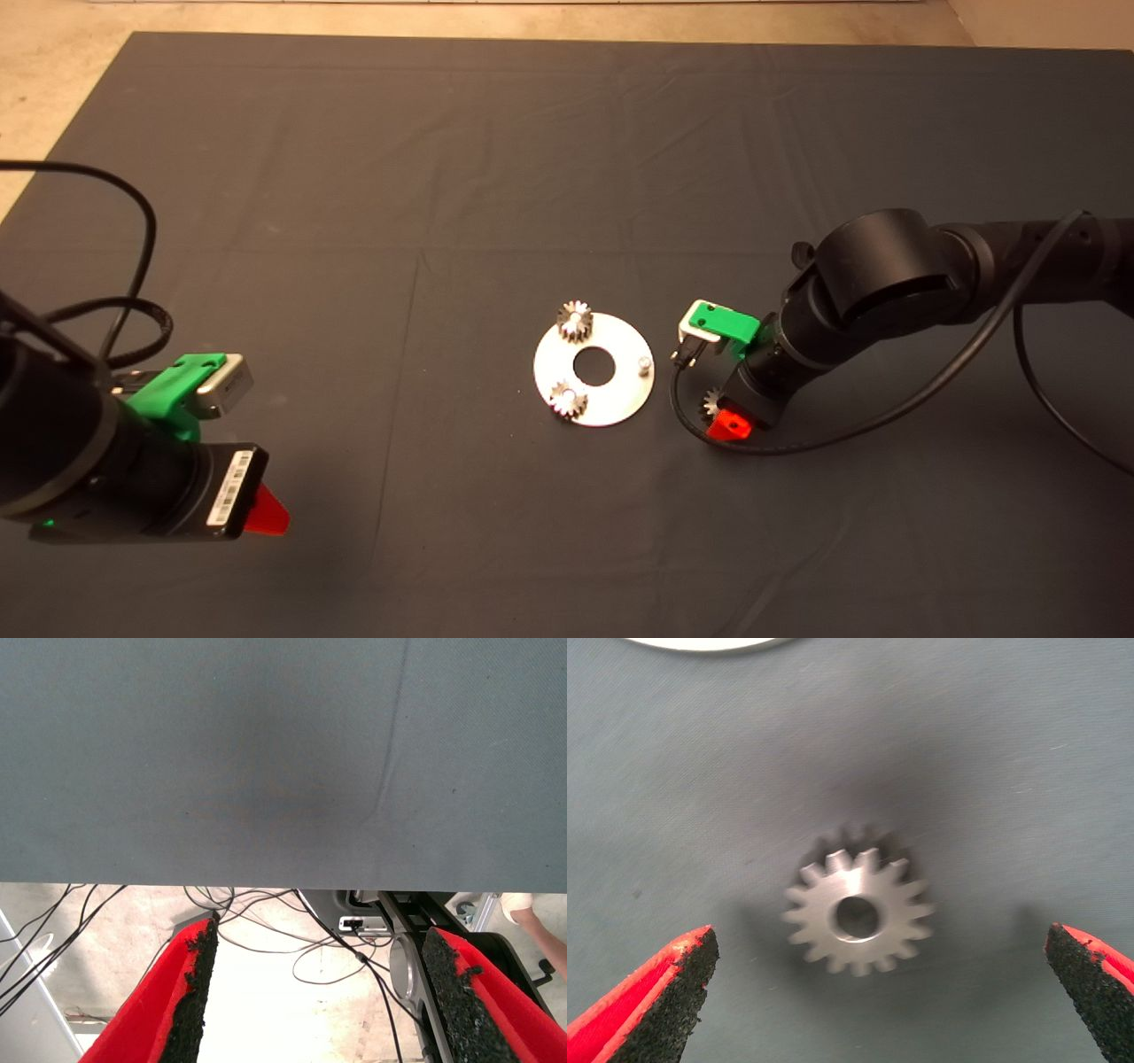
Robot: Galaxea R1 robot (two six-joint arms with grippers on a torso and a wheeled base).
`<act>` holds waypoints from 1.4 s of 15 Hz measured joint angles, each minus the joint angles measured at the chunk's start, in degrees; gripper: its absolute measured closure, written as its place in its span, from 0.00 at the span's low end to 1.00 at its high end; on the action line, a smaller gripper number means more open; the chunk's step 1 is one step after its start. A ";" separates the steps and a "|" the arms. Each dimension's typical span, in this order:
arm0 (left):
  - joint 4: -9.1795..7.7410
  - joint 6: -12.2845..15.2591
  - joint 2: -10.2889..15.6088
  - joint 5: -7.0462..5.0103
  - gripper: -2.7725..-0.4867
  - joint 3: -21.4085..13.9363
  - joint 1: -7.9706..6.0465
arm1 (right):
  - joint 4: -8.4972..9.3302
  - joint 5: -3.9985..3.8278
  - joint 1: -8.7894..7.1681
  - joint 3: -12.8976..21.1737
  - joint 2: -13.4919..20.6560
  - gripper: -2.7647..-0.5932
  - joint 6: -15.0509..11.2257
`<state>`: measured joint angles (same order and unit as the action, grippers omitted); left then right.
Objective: Install three planetary gears onto the carrier pins
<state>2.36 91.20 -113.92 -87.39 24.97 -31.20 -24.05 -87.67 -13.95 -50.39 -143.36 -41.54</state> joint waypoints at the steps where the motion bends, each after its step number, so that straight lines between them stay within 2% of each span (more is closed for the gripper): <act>1: 0.00 0.00 0.04 0.00 0.51 0.00 0.02 | -0.12 0.00 0.12 0.69 0.00 0.01 0.18; 7: -0.03 0.00 0.61 0.00 0.51 0.00 0.02 | -0.61 0.00 0.23 2.78 -0.13 0.01 0.39; 11: -0.06 0.00 0.61 0.00 0.51 -0.02 0.02 | -1.46 0.02 1.60 2.98 -0.13 0.04 0.61; 16: -0.06 0.00 0.61 0.00 0.51 -0.02 0.02 | -3.82 0.00 2.38 2.98 -0.13 0.17 0.81; 18: -0.06 0.00 0.63 0.00 0.51 -0.02 0.02 | -4.91 0.00 2.41 2.98 -0.16 0.18 0.81; 21: -0.06 0.00 0.99 0.07 0.51 -0.02 0.02 | -5.50 0.00 2.77 2.96 -0.16 0.24 0.81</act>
<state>2.30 91.20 -112.93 -87.32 24.94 -31.17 -29.55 -87.67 -11.18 -47.43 -143.52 -40.73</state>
